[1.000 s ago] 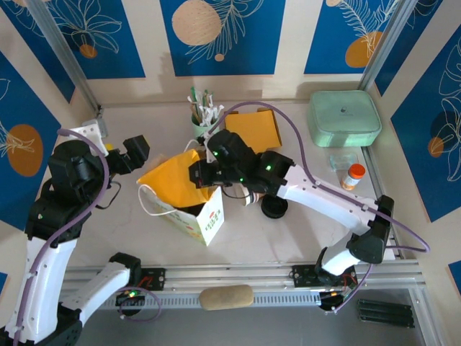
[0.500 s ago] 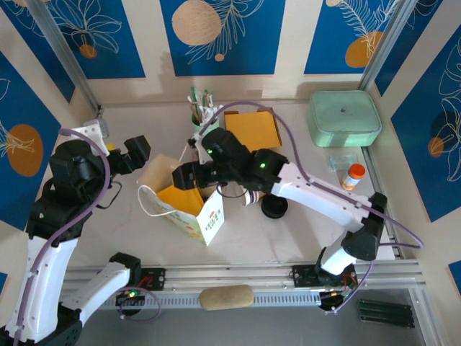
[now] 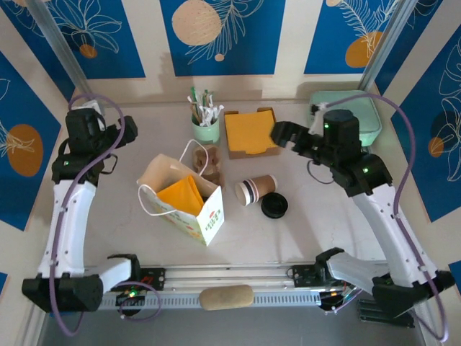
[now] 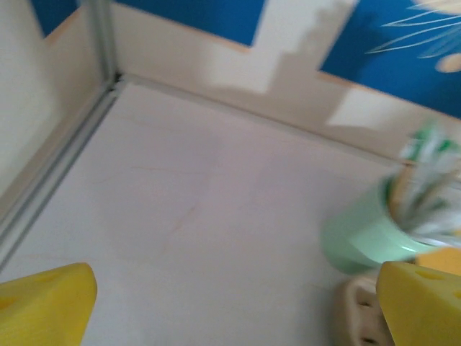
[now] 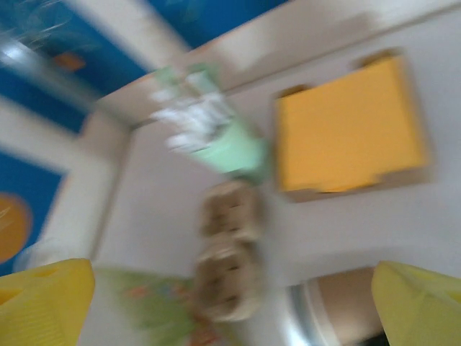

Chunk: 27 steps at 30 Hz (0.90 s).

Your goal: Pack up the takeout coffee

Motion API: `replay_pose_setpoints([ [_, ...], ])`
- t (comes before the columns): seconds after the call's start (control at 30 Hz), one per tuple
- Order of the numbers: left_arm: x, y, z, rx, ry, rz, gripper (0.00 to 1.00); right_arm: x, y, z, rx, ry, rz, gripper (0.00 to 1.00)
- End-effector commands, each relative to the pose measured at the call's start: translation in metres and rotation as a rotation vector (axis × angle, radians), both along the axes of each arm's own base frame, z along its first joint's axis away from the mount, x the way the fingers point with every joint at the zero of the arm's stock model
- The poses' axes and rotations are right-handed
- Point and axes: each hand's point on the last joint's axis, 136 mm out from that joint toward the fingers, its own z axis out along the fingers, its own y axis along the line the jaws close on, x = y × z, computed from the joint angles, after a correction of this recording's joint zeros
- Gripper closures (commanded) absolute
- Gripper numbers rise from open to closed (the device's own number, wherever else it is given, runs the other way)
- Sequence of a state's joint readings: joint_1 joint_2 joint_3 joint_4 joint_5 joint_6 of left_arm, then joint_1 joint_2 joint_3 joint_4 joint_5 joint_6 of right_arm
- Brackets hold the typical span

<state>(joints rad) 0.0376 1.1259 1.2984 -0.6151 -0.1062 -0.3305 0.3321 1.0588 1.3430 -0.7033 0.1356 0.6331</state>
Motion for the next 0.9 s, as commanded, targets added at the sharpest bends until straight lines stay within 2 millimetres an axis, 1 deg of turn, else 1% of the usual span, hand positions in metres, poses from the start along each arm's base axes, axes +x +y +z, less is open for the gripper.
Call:
replay_pose_setpoints([
  [0.0, 0.013, 0.025, -0.02, 0.078, -0.037, 0.045, 0.0, 0.016, -0.067, -0.06, -0.14, 0.113, -0.219, 0.01],
  [0.03, 0.015, 0.032, -0.03, 0.107, -0.04, 0.065, 0.0, 0.024, -0.087, -0.075, -0.181, 0.126, -0.292, 0.01],
  [0.07, 0.015, 0.036, -0.045, 0.135, -0.035, 0.077, 0.01, 0.031, -0.103, -0.09, -0.208, 0.134, -0.338, 0.01],
  [0.1, 0.016, 0.038, -0.056, 0.154, -0.038, 0.082, 0.0, 0.038, -0.111, -0.102, -0.22, 0.133, -0.345, 0.01],
  [0.13, 0.016, 0.04, -0.075, 0.172, -0.03, 0.083, 0.01, 0.045, -0.117, -0.116, -0.231, 0.13, -0.349, 0.01],
  [0.17, 0.017, 0.038, -0.089, 0.19, -0.039, 0.059, 0.01, 0.052, -0.122, -0.13, -0.258, 0.125, -0.339, 0.01],
  [0.2, 0.017, 0.034, -0.099, 0.206, -0.053, 0.032, 0.0, 0.057, -0.125, -0.139, -0.29, 0.118, -0.325, 0.01],
  [0.27, 0.015, 0.031, -0.126, 0.208, -0.064, 0.008, 0.01, 0.066, -0.132, -0.165, -0.388, 0.125, -0.323, 0.01],
  [0.37, 0.01, 0.026, -0.162, 0.211, -0.063, -0.009, 0.01, 0.078, -0.138, -0.193, -0.509, 0.098, -0.309, 0.01],
  [0.47, 0.008, 0.02, -0.195, 0.207, -0.055, -0.024, 0.01, 0.09, -0.137, -0.217, -0.599, 0.056, -0.268, 0.01],
  [0.53, 0.01, 0.012, -0.209, 0.208, -0.061, -0.052, 0.01, 0.096, -0.131, -0.23, -0.628, 0.017, -0.23, 0.01],
  [0.6, 0.013, 0.003, -0.218, 0.216, -0.082, -0.082, 0.01, 0.099, -0.121, -0.235, -0.633, -0.061, -0.192, 0.01],
  [0.67, 0.019, -0.002, -0.219, 0.214, -0.109, -0.104, 0.0, 0.098, -0.11, -0.239, -0.586, -0.145, -0.159, 0.01],
  [0.73, 0.026, -0.007, -0.213, 0.225, -0.176, -0.125, 0.01, 0.097, -0.099, -0.241, -0.543, -0.214, -0.12, 0.01],
  [0.77, 0.029, -0.009, -0.21, 0.231, -0.202, -0.136, 0.01, 0.096, -0.096, -0.241, -0.548, -0.21, -0.1, 0.01],
  [0.8, 0.032, -0.011, -0.212, 0.231, -0.208, -0.146, 0.01, 0.098, -0.091, -0.239, -0.521, -0.238, -0.082, 0.01],
  [0.87, 0.037, -0.016, -0.217, 0.229, -0.222, -0.178, 0.01, 0.1, -0.089, -0.248, -0.498, -0.291, -0.081, 0.01],
])
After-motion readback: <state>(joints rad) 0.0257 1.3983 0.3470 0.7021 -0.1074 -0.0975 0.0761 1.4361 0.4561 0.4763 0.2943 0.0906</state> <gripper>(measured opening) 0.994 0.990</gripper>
